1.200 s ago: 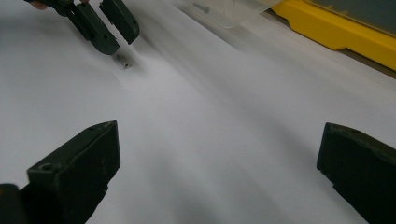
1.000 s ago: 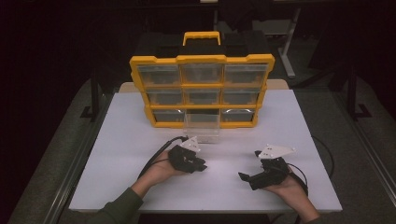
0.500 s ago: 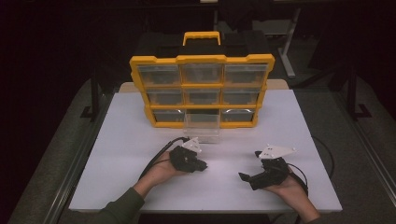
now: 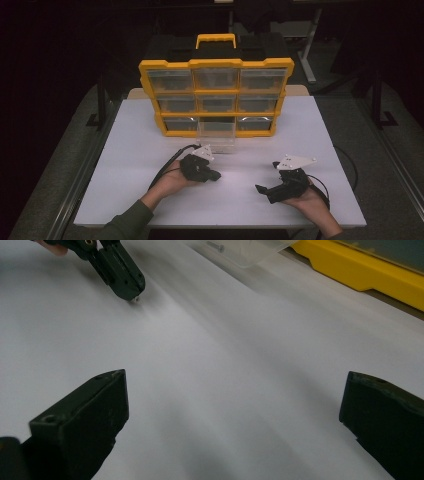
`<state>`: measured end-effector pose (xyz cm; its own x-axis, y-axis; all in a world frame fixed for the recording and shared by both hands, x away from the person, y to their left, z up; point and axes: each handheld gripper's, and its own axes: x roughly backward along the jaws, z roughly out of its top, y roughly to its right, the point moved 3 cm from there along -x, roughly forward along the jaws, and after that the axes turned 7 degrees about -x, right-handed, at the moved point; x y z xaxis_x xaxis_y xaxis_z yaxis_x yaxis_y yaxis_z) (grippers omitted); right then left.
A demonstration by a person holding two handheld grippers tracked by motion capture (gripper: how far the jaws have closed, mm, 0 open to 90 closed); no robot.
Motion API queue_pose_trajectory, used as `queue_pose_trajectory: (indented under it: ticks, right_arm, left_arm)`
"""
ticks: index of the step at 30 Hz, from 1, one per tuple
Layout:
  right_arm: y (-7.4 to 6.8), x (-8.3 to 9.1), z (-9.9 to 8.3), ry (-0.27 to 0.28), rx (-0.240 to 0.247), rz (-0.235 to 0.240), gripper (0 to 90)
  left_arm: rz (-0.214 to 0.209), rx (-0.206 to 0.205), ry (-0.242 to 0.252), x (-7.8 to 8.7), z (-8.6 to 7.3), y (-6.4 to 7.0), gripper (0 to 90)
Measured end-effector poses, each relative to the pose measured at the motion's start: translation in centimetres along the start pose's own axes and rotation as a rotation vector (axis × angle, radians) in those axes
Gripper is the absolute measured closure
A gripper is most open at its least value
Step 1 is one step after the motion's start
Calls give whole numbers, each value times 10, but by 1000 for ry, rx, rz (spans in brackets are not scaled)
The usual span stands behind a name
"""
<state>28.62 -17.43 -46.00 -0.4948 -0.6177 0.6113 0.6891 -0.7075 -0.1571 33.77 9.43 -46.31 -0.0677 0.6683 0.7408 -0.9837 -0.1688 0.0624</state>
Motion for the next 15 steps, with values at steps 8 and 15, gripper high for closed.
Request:
queue_pose_trajectory:
  ticks: [8,15]
  right_arm:
    - [0,0,0,4,-1,1,0]
    - [0,0,0,5,-1,-1,0]
  left_arm:
    - [-4,4,14,9,9,-1,873]
    - [1,-12,19,20,21,-5,873]
